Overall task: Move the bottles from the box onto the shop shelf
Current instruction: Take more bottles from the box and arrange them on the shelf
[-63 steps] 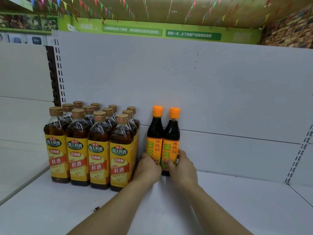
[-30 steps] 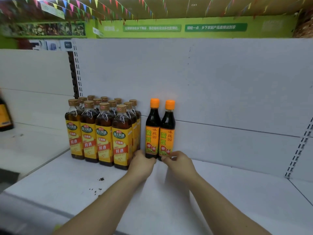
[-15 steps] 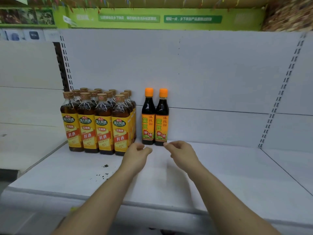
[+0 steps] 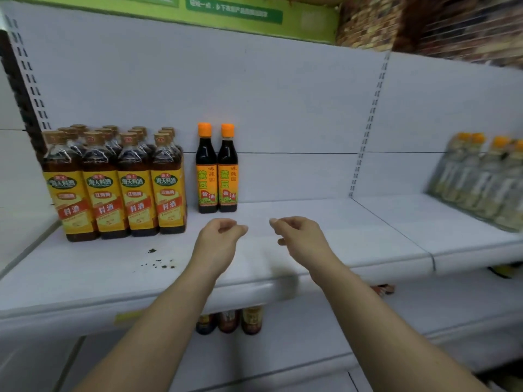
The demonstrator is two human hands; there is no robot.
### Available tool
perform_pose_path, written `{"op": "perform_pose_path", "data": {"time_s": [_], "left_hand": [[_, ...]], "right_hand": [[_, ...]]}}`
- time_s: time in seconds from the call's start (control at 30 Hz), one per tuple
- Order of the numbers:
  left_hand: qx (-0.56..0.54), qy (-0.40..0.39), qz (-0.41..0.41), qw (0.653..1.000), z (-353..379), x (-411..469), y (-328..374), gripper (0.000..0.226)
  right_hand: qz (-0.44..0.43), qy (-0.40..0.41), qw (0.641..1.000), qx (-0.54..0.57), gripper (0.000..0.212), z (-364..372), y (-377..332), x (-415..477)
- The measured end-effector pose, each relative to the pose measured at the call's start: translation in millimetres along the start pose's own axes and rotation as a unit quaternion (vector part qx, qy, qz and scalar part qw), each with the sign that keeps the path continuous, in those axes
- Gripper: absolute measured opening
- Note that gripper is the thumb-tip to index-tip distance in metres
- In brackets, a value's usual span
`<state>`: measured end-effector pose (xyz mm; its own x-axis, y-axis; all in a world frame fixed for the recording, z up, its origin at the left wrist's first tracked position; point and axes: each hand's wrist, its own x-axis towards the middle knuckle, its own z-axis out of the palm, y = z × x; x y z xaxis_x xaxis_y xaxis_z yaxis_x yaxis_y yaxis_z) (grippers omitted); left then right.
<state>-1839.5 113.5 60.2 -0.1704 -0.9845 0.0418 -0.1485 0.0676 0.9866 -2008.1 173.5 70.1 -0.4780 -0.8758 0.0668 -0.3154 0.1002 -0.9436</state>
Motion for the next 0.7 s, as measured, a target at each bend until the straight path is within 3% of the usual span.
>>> {"op": "perform_pose_path", "data": {"time_s": [0.33,0.7], "left_hand": [[-0.015,-0.092,0.023,0.995,57.2,-45.8,15.2,0.033],[-0.009,-0.159,0.024,0.987,178.3,-97.9,21.9,0.030]], "right_hand": [[0.037,0.087,0.996,0.008,0.029,-78.2,20.0,-54.3],[0.076,0.156,0.984,0.040,0.027,-196.7,76.2,-91.5]]}}
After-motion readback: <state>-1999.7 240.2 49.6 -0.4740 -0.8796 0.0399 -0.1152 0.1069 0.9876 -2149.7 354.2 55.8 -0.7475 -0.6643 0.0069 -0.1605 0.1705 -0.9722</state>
